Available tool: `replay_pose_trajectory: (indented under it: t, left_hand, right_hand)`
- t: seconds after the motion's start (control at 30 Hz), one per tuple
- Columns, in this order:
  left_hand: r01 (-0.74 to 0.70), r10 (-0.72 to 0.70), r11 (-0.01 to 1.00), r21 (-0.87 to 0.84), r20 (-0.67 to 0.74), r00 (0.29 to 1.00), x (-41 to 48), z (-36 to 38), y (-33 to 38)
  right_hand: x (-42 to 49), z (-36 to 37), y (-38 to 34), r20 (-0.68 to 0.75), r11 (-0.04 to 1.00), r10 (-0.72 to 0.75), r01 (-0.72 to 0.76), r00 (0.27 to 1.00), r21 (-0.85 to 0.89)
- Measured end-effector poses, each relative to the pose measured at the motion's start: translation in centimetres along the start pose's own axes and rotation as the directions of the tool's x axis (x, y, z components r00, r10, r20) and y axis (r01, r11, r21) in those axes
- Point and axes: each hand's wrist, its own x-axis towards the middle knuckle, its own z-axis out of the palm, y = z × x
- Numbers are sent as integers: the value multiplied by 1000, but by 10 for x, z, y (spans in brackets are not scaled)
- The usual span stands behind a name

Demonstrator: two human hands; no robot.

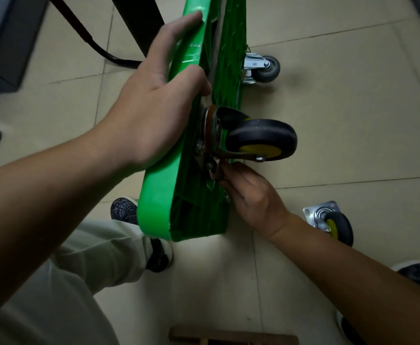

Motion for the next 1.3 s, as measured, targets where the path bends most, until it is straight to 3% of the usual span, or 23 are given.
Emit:
replay_pose_trajectory:
  t: [0.23,0.47,0.53,0.63,0.67,0.73,0.8,0.97,1.2,1.3]
  left_hand:
    - [33,-33,999,-13,-30,999,-1,1,3]
    - [54,-53,998,18,-33,998,-2,2,7]
    - [52,-51,998,31,-39,998,-3,3,7]
    - [50,-49,998,37,-38,998,-3,3,9]
    - [51,-50,998,43,-32,998,-3,3,10]
    - [55,-54,997,59,-5,999,-5,2,12]
    - [59,-61,996,65,26,998,-6,0,13]
    - [56,-60,996,72,53,997,-6,-3,11]
    - [48,-51,995,89,33,998,-4,-1,12]
    - [45,-47,996,81,12,999,-2,0,13]
  right_hand:
    - [2,-5,-33,126,960,233,-249,964,130]
    - [15,-34,-87,276,783,577,-616,769,82]
    - [28,-41,-103,343,646,682,-752,646,131]
    - [49,-52,-124,492,254,781,-916,384,311]
    - [53,-55,-127,508,191,790,-925,344,330]
    - [57,-56,-133,486,164,816,-932,312,324]
    - [52,-52,-138,401,236,846,-921,352,310]
    - [15,-51,-146,115,493,814,-782,569,381]
    - [-11,-42,-113,-38,793,560,-521,828,316]
    - [-15,-34,-90,-86,876,443,-410,892,255]
